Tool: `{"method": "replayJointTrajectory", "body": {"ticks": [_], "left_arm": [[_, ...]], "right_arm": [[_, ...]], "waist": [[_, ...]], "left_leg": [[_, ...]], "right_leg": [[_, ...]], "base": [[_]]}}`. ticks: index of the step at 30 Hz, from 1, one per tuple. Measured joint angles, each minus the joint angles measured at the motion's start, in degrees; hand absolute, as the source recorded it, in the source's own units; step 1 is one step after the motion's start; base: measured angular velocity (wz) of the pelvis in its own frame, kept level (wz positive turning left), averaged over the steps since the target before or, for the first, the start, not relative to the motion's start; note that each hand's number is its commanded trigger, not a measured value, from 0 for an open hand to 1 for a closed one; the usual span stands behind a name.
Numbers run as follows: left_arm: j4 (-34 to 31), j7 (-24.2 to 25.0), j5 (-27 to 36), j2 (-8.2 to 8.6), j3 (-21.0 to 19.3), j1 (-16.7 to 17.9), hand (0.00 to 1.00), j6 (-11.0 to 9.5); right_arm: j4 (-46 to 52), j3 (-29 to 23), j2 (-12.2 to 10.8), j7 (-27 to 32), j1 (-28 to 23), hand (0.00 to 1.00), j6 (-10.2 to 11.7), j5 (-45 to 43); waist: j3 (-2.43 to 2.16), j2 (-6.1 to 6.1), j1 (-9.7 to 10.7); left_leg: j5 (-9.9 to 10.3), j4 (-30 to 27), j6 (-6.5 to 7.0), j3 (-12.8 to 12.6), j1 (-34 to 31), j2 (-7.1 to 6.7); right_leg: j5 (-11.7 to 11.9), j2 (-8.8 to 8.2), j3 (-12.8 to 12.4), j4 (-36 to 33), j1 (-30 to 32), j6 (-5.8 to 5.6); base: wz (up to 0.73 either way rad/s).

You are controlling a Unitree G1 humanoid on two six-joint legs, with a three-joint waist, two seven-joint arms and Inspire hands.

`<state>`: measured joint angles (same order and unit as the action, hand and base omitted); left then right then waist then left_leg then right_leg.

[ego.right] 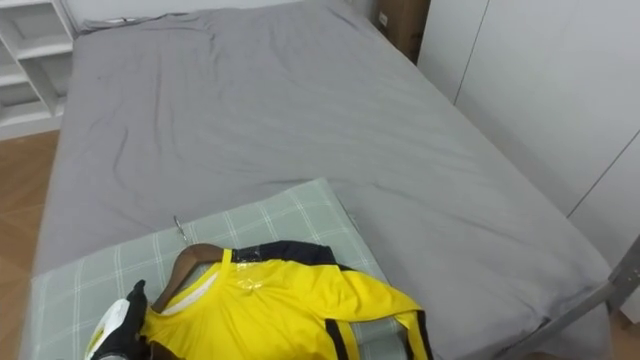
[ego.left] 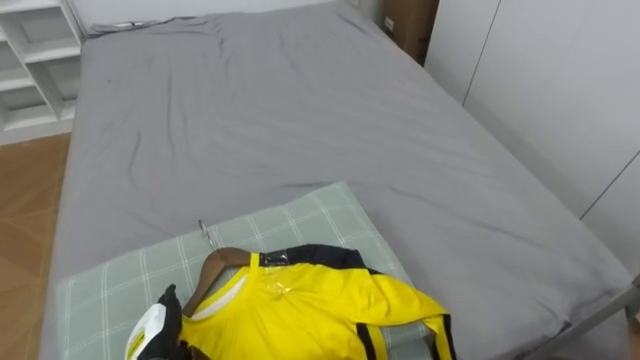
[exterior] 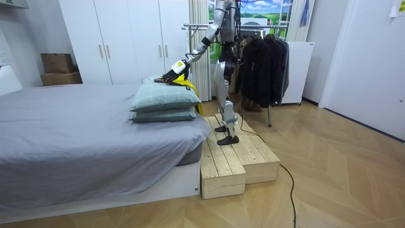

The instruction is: Hang clothes

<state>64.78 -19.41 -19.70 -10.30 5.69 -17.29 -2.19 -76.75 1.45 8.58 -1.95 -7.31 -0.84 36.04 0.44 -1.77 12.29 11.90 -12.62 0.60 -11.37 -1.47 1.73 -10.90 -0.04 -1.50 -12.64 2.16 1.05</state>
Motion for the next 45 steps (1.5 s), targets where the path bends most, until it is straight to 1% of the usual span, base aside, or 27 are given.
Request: {"method": "replayJointTrajectory", "body": {"ticks": [4, 12, 15, 19, 25, 26, 30, 32, 34, 38, 40, 42, 44, 45], "left_arm": [[0.0, 0.0, 0.0, 0.00, 0.0, 0.0, 0.00, 0.1], [0.1, 0.2, 0.0, -0.01, 0.0, -0.1, 0.00, 0.2], [1.9, 0.4, 0.0, -0.05, 0.0, -1.1, 0.00, 0.3], [3.8, 0.5, -0.1, -0.22, 0.0, -1.8, 0.00, 0.3], [4.2, 0.4, -0.2, -0.25, 0.0, -2.0, 0.00, 0.8], [4.3, 0.4, -0.3, -0.25, 0.0, -2.4, 0.00, 0.9], [5.1, 0.3, -0.3, -0.39, 0.0, -3.7, 0.00, 1.0], [5.2, 0.2, -0.3, -0.41, -0.1, -4.0, 0.00, 1.0], [6.0, -0.1, -0.3, -0.47, -0.2, -5.0, 0.00, 1.0], [8.0, -0.2, -0.9, -0.52, -0.3, -7.9, 0.00, 1.8], [8.6, -0.4, -0.9, -0.55, -0.3, -8.5, 0.00, 1.9], [8.7, -0.6, -0.8, -0.56, -0.4, -9.0, 0.00, 1.9], [8.7, -1.5, -0.8, -0.55, -0.4, -9.5, 0.00, 1.9], [8.7, -2.1, -0.8, -0.53, -0.4, -9.8, 0.00, 1.9]], "right_arm": [[0.0, 0.0, 0.0, 0.0, 0.2, 0.00, 0.0, 0.0], [0.1, 0.1, 0.0, 0.0, 0.5, 0.00, 0.0, -0.4], [0.3, 0.9, 0.1, -0.1, 0.6, 0.00, 0.0, -0.4], [0.5, 1.3, 0.1, -0.1, 0.6, 0.00, 0.0, -0.4], [0.6, 1.8, 0.1, -0.1, 1.1, 0.00, 0.0, -0.5], [0.7, 1.8, 0.1, -0.1, 1.1, 0.00, 0.0, -0.5], [1.1, 1.9, 0.1, -0.1, 1.8, 0.00, 0.0, -1.2], [1.3, 1.8, 0.1, -0.1, 1.8, 0.00, 0.0, -1.9], [1.3, 1.8, 0.1, -0.1, 2.1, 0.00, 0.0, -2.4], [1.1, 2.1, 0.1, -0.4, 3.1, 0.00, -0.1, -2.3], [1.1, 3.0, 0.2, -0.6, 3.4, 0.00, -0.1, -2.0], [1.1, 4.2, 0.2, -0.7, 4.1, 0.00, -0.2, -1.9], [1.0, 4.2, 0.3, -0.7, 4.8, 0.00, -0.2, -1.9], [0.9, 4.2, 0.3, -0.6, 5.2, 0.00, -0.2, -1.9]], "waist": [[-0.04, -0.12, 0.0], [0.06, -0.56, 0.0], [0.12, -0.70, -0.1], [0.13, -0.69, -0.2], [0.15, -0.56, -0.2], [0.14, -0.52, -0.2], [0.37, -0.09, -0.1], [0.38, -0.03, -0.1], [0.42, 0.02, -0.1], [0.51, 0.10, 0.0], [0.58, 0.16, 0.0], [0.67, 0.28, 0.0], [0.90, 0.41, 0.0], [0.93, 0.45, 0.1]], "left_leg": [[0.0, -0.1, 0.00, 0.0, 0.0, -0.01], [0.0, -0.1, 0.00, 0.0, -0.1, 0.00], [0.0, -0.1, 0.00, 0.0, -0.1, 0.00], [0.0, -0.1, 0.00, -0.1, -0.1, 0.00], [0.0, -0.6, -0.01, -0.2, -1.5, 0.24], [0.0, -0.9, -0.01, -0.2, -2.0, 0.29], [0.0, -1.2, -0.02, -0.2, -3.8, 0.55], [0.0, -1.3, -0.03, -0.3, -4.3, 0.57], [0.0, -1.8, -0.03, -0.3, -5.3, 0.59], [0.0, -2.8, -0.01, -0.3, -7.2, 0.63], [0.0, -2.8, 0.01, -0.6, -7.3, 0.66], [-0.1, -2.9, 0.13, -0.9, -7.9, 0.67], [-0.2, -3.1, 0.25, -1.2, -8.5, 0.63], [-0.2, -3.3, 0.26, -1.2, -8.8, 0.62]], "right_leg": [[0.0, -0.02, 0.0, 0.0, 0.0, 0.00], [0.0, 0.00, 0.0, -0.1, 0.1, 0.00], [0.0, 0.00, 0.0, -0.1, 0.1, 0.00], [0.0, 0.00, -0.1, 0.0, 0.1, 0.00], [0.2, 0.10, 0.0, -0.1, 1.3, 0.07], [0.2, 0.10, 0.2, -0.1, 1.6, 0.10], [0.5, 0.26, 0.3, -0.8, 3.1, 0.25], [0.5, 0.26, 0.3, -1.1, 3.9, 0.25], [0.5, 0.25, 0.3, -1.5, 4.9, 0.25], [0.5, 0.20, 0.1, -2.4, 6.9, 0.23], [0.5, 0.20, -0.1, -3.0, 7.3, 0.22], [0.5, 0.23, -0.5, -3.4, 8.1, 0.21], [0.5, 0.21, -0.8, -4.1, 9.1, 0.15], [0.4, 0.21, -1.0, -4.3, 9.4, 0.12]], "base": [[0.00], [0.00], [0.00], [0.00], [0.01], [0.04], [0.01], [0.00], [0.00], [0.00], [-0.06], [-0.08], [-0.07], [-0.05]]}}
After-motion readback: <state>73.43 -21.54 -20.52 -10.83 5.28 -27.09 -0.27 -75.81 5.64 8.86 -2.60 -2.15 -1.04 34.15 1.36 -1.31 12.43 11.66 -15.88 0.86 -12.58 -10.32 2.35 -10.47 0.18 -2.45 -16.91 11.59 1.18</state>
